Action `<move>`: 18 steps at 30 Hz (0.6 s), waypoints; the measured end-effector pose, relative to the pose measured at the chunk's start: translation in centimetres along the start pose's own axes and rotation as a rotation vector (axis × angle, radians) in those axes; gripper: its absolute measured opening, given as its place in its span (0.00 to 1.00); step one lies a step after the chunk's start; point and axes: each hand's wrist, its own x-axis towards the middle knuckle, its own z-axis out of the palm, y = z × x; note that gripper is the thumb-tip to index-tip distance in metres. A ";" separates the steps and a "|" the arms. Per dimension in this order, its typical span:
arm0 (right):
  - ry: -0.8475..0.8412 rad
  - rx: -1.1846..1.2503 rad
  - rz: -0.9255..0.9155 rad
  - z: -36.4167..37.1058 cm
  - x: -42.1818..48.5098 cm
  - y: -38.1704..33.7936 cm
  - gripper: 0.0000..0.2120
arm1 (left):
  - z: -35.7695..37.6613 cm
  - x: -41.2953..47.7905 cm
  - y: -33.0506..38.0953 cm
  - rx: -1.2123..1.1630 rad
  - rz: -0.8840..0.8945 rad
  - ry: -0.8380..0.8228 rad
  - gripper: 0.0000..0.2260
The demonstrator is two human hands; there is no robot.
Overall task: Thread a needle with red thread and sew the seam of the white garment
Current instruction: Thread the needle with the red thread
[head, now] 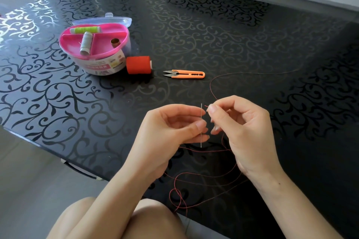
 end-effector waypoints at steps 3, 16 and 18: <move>-0.010 0.007 -0.004 0.2 0.0 0.0 0.08 | 0.0 0.0 0.0 -0.005 -0.001 -0.014 0.07; -0.020 0.011 -0.010 0.1 -0.1 -0.1 0.09 | 0.0 0.0 -0.1 -0.010 0.002 -0.034 0.07; -0.023 0.002 -0.008 0.2 -0.1 -0.1 0.10 | 0.1 -0.1 -0.1 -0.007 0.002 -0.030 0.07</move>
